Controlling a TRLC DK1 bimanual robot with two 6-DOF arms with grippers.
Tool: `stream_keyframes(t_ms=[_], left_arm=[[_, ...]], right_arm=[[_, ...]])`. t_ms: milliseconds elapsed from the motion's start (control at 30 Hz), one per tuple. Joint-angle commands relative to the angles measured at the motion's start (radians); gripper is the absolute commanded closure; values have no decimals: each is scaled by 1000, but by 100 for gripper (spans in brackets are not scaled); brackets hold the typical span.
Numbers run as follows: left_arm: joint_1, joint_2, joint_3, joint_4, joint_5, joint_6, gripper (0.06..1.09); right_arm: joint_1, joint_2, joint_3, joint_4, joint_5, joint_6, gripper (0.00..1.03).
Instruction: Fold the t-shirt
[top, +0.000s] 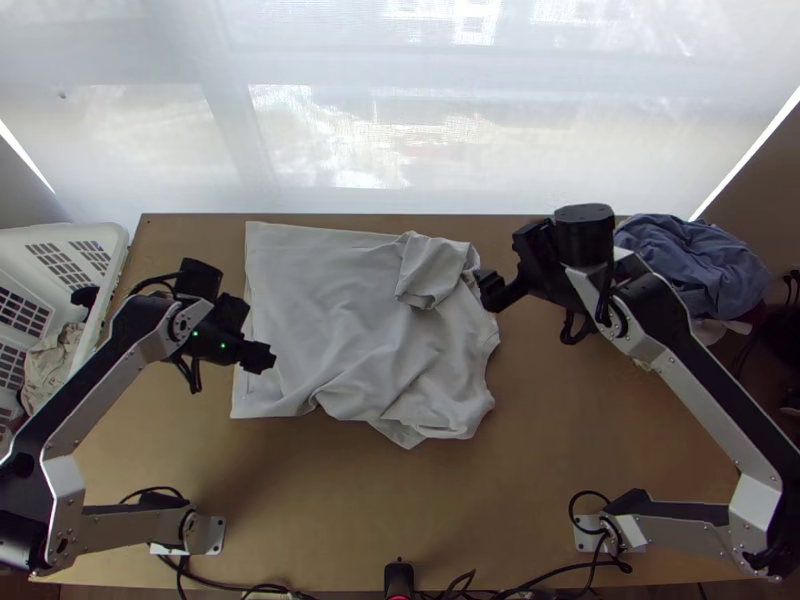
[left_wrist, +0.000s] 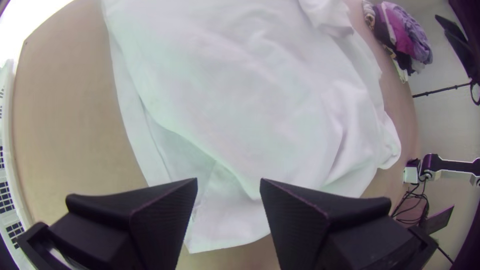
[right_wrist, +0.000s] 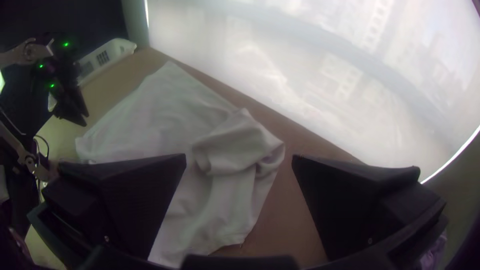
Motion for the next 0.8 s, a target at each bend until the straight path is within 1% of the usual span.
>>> stream_keyframes(t_ms=[0,133,267,333,400,433,600,767], left_arm=[[-90,73,-57,93,-10,-75,49],[-114,125,-77,142,-46,-84,49],[-120,163,-85,171,-59,-89,49],[-119,180,-85,191,-63,-95,60],[-114,189,-85,206,-63,-97,66],[-114,191,-83,211,-63,-98,71],[-113,152,-52,208,-63,-98,105],[-74,56,43,88,-69,-74,105]], right_arm=[[40,-140,-124,-75,-2,-17,4],[46,-188,-164,-101,-2,-9,4],[41,-220,-176,-128,-2,-14,4],[41,-229,-175,-141,-2,-17,4],[41,-236,-175,-147,-2,-17,4],[43,-237,-175,-153,-2,-17,4],[44,-239,-175,-156,-2,-15,4],[50,-239,-162,-164,-2,-17,4]])
